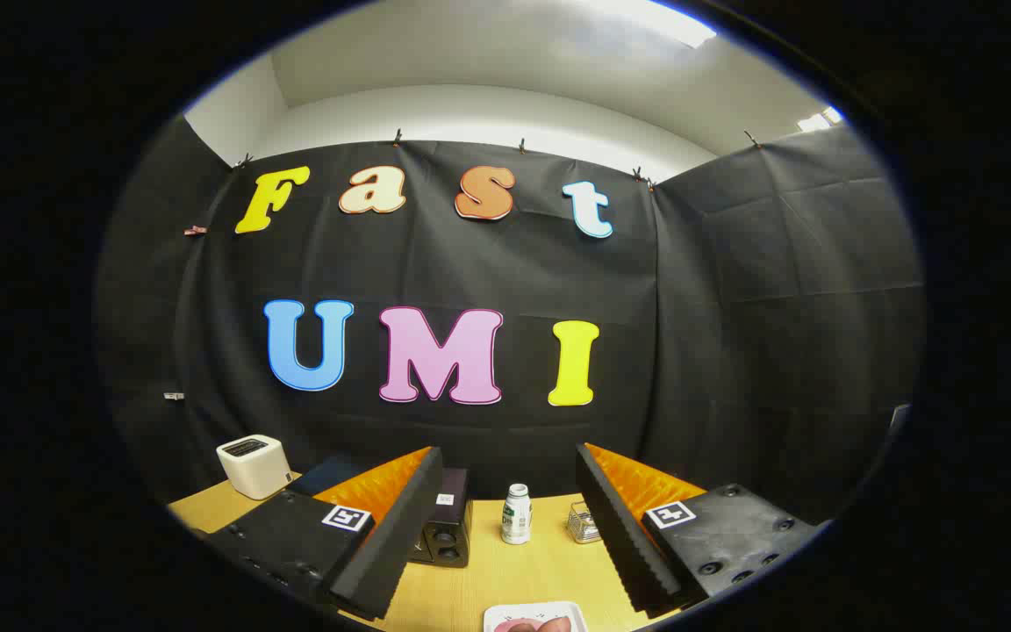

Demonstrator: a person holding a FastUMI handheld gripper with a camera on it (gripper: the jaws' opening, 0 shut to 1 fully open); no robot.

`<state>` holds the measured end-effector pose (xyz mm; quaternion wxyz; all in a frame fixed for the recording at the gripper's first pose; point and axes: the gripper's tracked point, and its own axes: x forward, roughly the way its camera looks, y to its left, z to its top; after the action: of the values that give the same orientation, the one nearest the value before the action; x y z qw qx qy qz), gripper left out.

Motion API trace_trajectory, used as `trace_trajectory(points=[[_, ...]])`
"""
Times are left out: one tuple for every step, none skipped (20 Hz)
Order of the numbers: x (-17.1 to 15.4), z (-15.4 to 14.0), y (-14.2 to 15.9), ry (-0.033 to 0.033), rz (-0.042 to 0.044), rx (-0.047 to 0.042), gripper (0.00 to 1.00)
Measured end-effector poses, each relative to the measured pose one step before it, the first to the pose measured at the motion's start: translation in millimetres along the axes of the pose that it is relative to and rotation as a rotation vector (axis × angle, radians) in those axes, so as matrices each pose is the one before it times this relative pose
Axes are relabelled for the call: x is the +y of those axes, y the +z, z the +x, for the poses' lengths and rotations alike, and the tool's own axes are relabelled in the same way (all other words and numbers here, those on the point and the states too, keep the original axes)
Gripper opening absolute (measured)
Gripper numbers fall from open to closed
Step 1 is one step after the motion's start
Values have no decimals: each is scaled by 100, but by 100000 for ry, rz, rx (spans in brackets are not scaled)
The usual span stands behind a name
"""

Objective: Open the toaster oven, put the food inside, and close the toaster oven door.

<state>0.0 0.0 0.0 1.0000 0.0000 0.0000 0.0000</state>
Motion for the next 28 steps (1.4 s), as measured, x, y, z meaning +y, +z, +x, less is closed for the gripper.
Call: trace_trajectory(points=[[-73,-27,-2,-320,-71,123,98],[-194,31,62,-452,-720,-120,98],[-259,91,-82,-748,-984,-112,98],[-186,-9,-123,-358,-495,15,98],[-94,7,-48,-325,-156,14,98],[-31,152,36,-181,104,-26,98],[-18,10,22,-119,206,-35,98],[-33,97,-55,-174,-122,78,98],[-13,57,-148,-110,-448,116,98],[-41,68,-115,-31,-486,131,98],[36,-25,-53,141,-175,28,98],[89,97,-29,179,44,264,98],[83,126,-80,112,85,208,98],[61,11,-155,-73,-59,242,98],[27,27,-119,-3,-141,202,98],[75,80,-128,-73,-157,271,98],[91,41,-48,51,-88,301,98],[67,39,-80,0,71,148,98],[159,117,-69,34,231,183,98],[126,18,-79,-48,255,90,98],[181,163,-114,-141,132,148,98],[214,117,-156,-148,116,146,98],[408,218,-133,74,390,127,98],[578,199,-148,561,834,490,98],[700,341,-279,714,817,578,98],[648,276,-162,752,459,389,98],[686,314,-40,600,134,-14,98],[843,349,-140,887,65,60,98]])
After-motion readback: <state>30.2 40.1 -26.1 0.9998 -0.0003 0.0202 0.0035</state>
